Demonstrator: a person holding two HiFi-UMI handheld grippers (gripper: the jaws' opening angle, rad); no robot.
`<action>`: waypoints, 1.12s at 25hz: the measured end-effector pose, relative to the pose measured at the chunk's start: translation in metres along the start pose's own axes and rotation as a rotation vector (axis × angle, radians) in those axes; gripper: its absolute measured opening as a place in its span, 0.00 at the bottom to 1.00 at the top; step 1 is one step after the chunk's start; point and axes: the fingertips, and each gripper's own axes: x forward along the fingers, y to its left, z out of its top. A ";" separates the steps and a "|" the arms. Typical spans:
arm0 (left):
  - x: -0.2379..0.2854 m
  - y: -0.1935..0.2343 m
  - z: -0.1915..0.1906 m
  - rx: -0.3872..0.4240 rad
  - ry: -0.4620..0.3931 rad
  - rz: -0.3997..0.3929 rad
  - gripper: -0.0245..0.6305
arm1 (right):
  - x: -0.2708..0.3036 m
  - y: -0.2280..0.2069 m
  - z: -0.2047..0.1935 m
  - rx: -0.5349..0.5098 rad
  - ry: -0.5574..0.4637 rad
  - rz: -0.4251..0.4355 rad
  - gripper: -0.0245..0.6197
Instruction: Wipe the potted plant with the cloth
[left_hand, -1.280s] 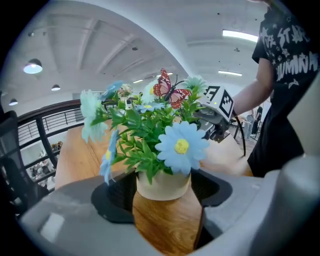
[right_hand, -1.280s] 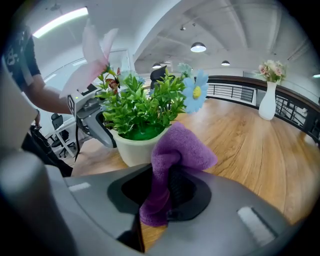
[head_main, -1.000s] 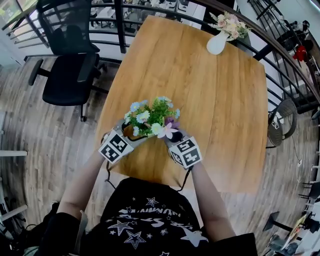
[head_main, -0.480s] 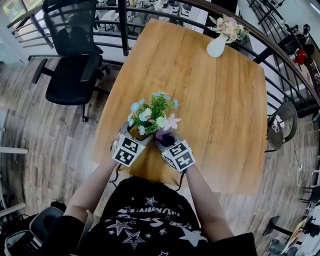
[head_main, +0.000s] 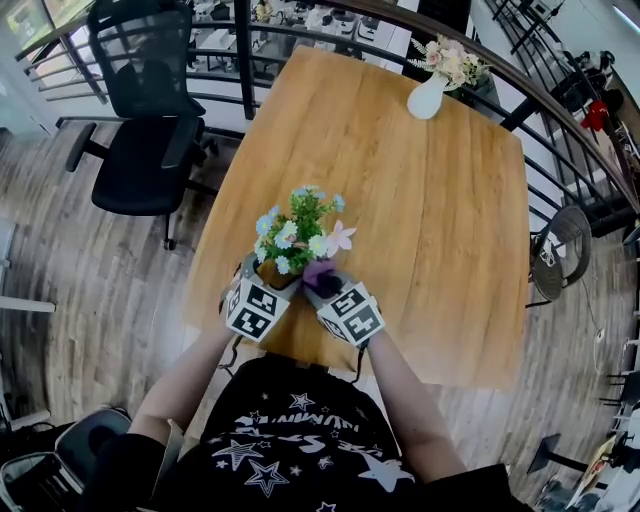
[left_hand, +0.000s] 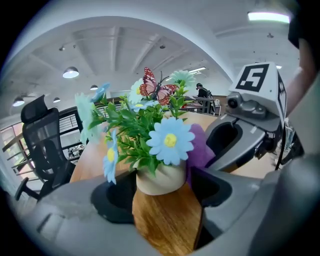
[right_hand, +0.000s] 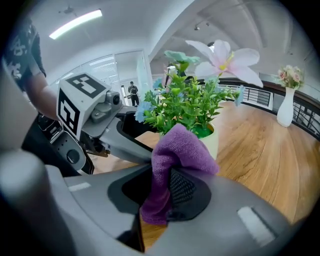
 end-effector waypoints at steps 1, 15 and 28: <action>0.000 -0.001 0.000 -0.003 0.000 0.003 0.58 | -0.001 0.001 0.000 -0.004 -0.001 0.003 0.17; -0.012 0.003 -0.003 -0.011 0.003 0.085 0.57 | -0.035 -0.021 -0.007 0.014 -0.060 -0.077 0.17; -0.038 -0.070 -0.016 -0.133 0.044 0.145 0.57 | -0.102 -0.031 -0.044 0.086 -0.160 -0.070 0.17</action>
